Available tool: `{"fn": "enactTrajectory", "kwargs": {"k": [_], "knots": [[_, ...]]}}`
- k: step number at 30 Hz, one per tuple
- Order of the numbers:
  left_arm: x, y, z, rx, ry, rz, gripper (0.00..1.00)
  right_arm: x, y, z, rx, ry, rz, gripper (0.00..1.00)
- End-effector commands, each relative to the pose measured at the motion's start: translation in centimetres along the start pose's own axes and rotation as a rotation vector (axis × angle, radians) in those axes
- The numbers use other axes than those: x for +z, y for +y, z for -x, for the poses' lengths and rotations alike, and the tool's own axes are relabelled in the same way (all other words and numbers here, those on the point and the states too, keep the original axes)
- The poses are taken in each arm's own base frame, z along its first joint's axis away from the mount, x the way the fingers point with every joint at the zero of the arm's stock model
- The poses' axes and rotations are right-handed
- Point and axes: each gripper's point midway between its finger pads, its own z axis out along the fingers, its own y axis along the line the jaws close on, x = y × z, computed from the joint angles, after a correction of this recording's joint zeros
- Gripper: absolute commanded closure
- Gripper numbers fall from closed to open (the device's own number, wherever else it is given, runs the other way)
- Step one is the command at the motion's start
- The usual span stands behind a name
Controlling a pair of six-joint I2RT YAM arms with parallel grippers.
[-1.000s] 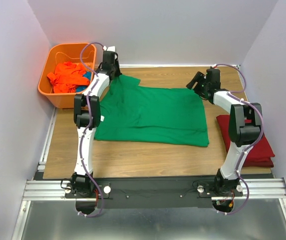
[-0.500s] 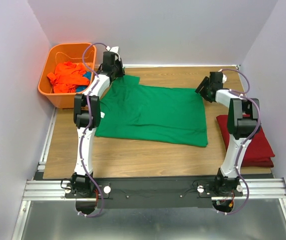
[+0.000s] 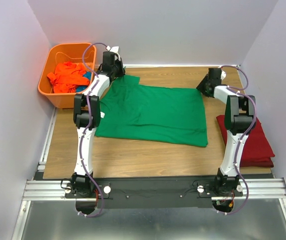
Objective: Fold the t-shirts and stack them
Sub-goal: Fold the tshirt
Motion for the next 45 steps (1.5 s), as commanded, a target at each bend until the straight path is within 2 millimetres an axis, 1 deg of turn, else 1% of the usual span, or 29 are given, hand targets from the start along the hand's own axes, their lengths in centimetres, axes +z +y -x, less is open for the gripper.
{"fn": "enactTrajectory", "kwargs": {"k": [1,3,6,9,10,11,12,13,14,15,16,18,21,26,27,28,30,31,32,34,38,43,45], "knots": [[-0.4,-1.1,1.0,0.013,-0.025,-0.033,1.0,1.3,-1.1,-2.1,0.016,0.067,-0.034,0.49],[-0.3,-1.1,0.9,0.013,-0.022,-0.037,1.0,1.5,-0.9,-2.0,0.019,0.067,-0.031,0.49],[-0.4,-1.2,0.9,0.013,-0.023,-0.038,1.0,2.0,-1.2,-2.4,0.02,0.072,-0.042,0.5],[-0.4,-1.1,0.9,0.013,-0.024,-0.036,1.0,2.3,-1.0,-2.2,0.02,0.07,-0.037,0.5],[-0.4,-1.1,1.0,0.014,-0.025,-0.037,1.0,2.5,-1.0,-2.2,0.021,0.073,-0.036,0.57],[-0.3,-1.1,0.9,0.013,-0.023,-0.038,1.0,2.7,-1.0,-2.5,0.02,0.079,-0.035,0.6],[-0.4,-1.1,1.0,0.015,-0.025,-0.037,1.0,2.7,-1.0,-2.7,0.024,0.087,-0.032,0.61],[-0.4,-1.1,1.0,0.015,-0.025,-0.037,1.0,2.8,-0.9,-2.8,0.026,0.091,-0.029,0.65],[-0.4,-1.1,1.0,0.015,-0.026,-0.035,1.0,2.9,-0.9,-3.0,0.026,0.1,-0.026,0.65],[-0.4,-1.2,1.1,0.015,-0.027,-0.037,1.0,2.9,-1.0,-3.2,0.027,0.106,-0.026,0.68],[-0.4,-1.1,1.0,0.015,-0.025,-0.037,1.0,2.9,-1.1,-3.5,0.027,0.112,-0.029,0.69],[-0.4,-1.1,1.0,0.015,-0.025,-0.037,1.0,2.9,-1.3,-3.5,0.029,0.111,-0.035,0.69],[-0.3,-1.2,1.0,0.014,-0.027,-0.042,1.0,3.0,-1.4,-3.8,0.026,0.117,-0.036,0.73],[-0.6,-1.3,1.4,0.016,-0.034,-0.039,1.0,3.0,-1.3,-3.7,0.022,0.118,-0.033,0.91],[-0.6,-1.3,1.4,0.017,-0.034,-0.039,1.0,2.9,-1.3,-3.5,0.02,0.112,-0.038,0.92],[-0.8,-1.3,1.6,0.016,-0.038,-0.037,1.0,2.7,-1.2,-3.1,0.016,0.103,-0.039,0.96],[-1.1,-1.5,2.2,0.019,-0.052,-0.035,1.0,2.5,-1.6,-2.7,0.008,0.085,-0.061,0.99],[-1.2,-1.5,2.3,0.019,-0.054,-0.034,1.0,2.3,-1.7,-2.4,0.008,0.076,-0.066,0.99],[-1.4,-1.5,2.7,0.019,-0.063,-0.03,1.0,2.1,-2.5,-1.2,0.021,0.055,-0.08,0.99],[-1.9,-1.6,3.4,0.021,-0.08,-0.024,1.0,1.7,-2.9,-0.7,0.021,0.036,-0.1,0.99],[-2.8,-1.9,4.7,0.028,-0.111,-0.015,1.0,0.4,-2.8,1.3,0.025,-0.013,-0.106,0.99],[-4.2,-2.1,6.4,0.043,-0.153,0.003,1.0,-0.9,-3.0,3.0,0.031,-0.049,-0.107,0.99],[-4.5,-2.1,6.7,0.049,-0.158,0.005,1.0,-1.6,-2.8,3.6,0.032,-0.06,-0.097,0.99]]}}
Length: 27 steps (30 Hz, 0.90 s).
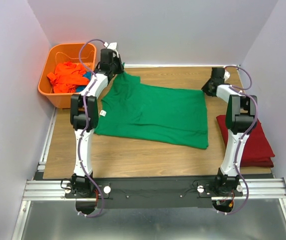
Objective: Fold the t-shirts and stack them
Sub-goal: Fold the tshirt
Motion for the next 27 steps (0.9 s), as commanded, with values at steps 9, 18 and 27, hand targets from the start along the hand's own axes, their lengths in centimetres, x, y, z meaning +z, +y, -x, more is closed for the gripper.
{"fn": "enactTrajectory", "kwargs": {"k": [9,18,27], "knots": [[-2.7,-1.4,4.4,0.035,-0.104,0.004,1.0,-3.9,-0.8,3.3,0.004,-0.072,-0.021,0.99],[-4.8,-0.5,4.3,0.012,-0.115,0.073,1.0,-6.8,-1.3,2.6,0.034,-0.082,-0.005,0.99],[-8.8,0.8,2.4,-0.082,-0.09,0.179,1.0,-11.5,-3.1,0.7,0.139,-0.089,-0.017,0.99]]}}
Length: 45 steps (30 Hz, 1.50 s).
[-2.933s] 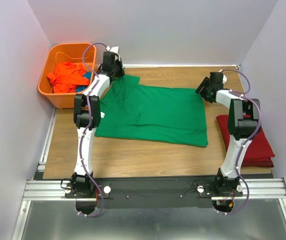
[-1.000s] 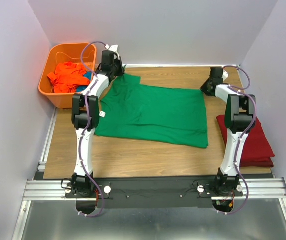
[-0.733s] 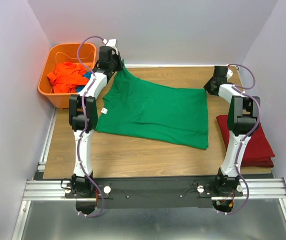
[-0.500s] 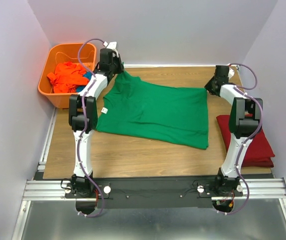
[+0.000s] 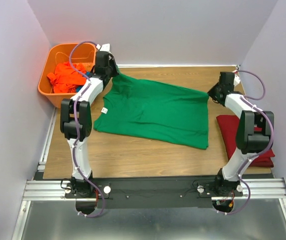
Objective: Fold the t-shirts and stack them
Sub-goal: Fold the tshirt
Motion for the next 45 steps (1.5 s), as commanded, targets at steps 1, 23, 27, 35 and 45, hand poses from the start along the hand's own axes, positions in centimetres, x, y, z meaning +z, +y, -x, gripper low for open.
{"fn": "enactTrajectory", "kwargs": {"k": [1,23,27,35,45], "knots": [[-2.7,0.4,1.0,-0.059,-0.042,0.061,1.0,-2.1,-1.5,-0.1,0.081,-0.034,-0.033,0.99],[-10.0,2.7,-5.6,-0.201,0.09,0.19,1.0,-8.8,-5.5,-5.5,0.104,0.021,-0.013,0.99],[-10.5,2.8,-6.0,-0.199,0.098,0.195,1.0,-9.6,-5.9,-6.1,0.1,0.03,-0.009,0.99],[-11.3,3.1,-7.9,-0.208,0.143,0.201,1.0,-10.6,-7.0,-7.5,0.094,0.051,-0.02,0.99],[-12.0,3.4,-10.4,-0.228,0.184,0.198,1.0,-11.1,-8.5,-10.0,0.097,0.105,-0.039,0.99]]}}
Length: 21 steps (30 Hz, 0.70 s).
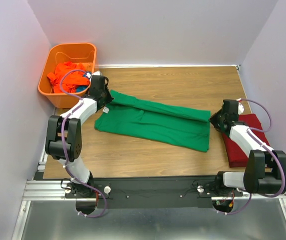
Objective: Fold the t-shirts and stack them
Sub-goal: Fold the tshirt
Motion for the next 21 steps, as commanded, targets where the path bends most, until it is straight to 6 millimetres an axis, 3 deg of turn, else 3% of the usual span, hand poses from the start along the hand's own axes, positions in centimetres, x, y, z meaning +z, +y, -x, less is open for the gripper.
{"fn": "enactTrajectory", "kwargs": {"k": [1,8,14,21], "knots": [[-0.9,-0.3,0.1,-0.015,-0.015,-0.016,1.0,-0.5,-1.2,-1.1,0.006,0.029,-0.024,0.99],[-1.3,-0.1,-0.4,-0.022,-0.011,-0.019,1.0,-0.7,-1.8,-1.7,0.004,0.043,-0.032,0.99],[-1.8,-0.5,0.4,-0.018,-0.03,-0.029,1.0,-1.6,-1.1,-0.5,-0.003,0.015,-0.015,0.99],[-1.6,-0.1,-0.7,-0.025,-0.004,-0.026,1.0,-2.2,-1.9,-1.4,0.004,0.022,-0.025,0.99]]}}
